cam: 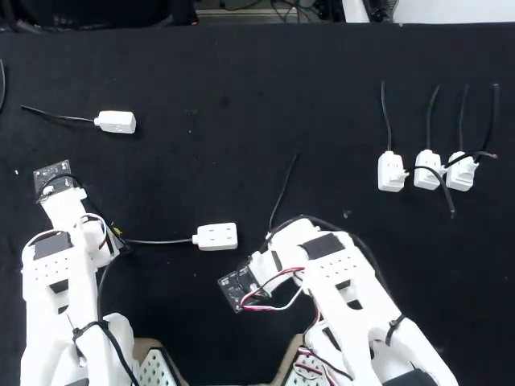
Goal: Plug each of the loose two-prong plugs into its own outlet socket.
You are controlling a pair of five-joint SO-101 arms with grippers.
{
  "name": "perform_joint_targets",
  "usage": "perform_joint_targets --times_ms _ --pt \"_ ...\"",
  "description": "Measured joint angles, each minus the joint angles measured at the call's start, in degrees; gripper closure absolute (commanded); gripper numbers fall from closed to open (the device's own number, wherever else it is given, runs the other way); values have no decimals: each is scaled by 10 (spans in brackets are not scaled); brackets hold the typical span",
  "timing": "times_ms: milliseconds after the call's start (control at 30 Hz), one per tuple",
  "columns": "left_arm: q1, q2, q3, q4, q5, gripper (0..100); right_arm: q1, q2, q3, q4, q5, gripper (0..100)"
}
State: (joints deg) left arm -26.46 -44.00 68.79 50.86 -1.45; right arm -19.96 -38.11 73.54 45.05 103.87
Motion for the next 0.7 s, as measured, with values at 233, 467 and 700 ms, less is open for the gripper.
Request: perform_joint_targets --times_ms 233,467,700 --pt "0 0 0 0 0 808 -30 0 1 -48 -38 861" --pt "0 0 0 0 0 808 -63 0 4 -59 -43 861" --pt "0 0 0 0 0 808 -67 0 43 -65 -18 862"
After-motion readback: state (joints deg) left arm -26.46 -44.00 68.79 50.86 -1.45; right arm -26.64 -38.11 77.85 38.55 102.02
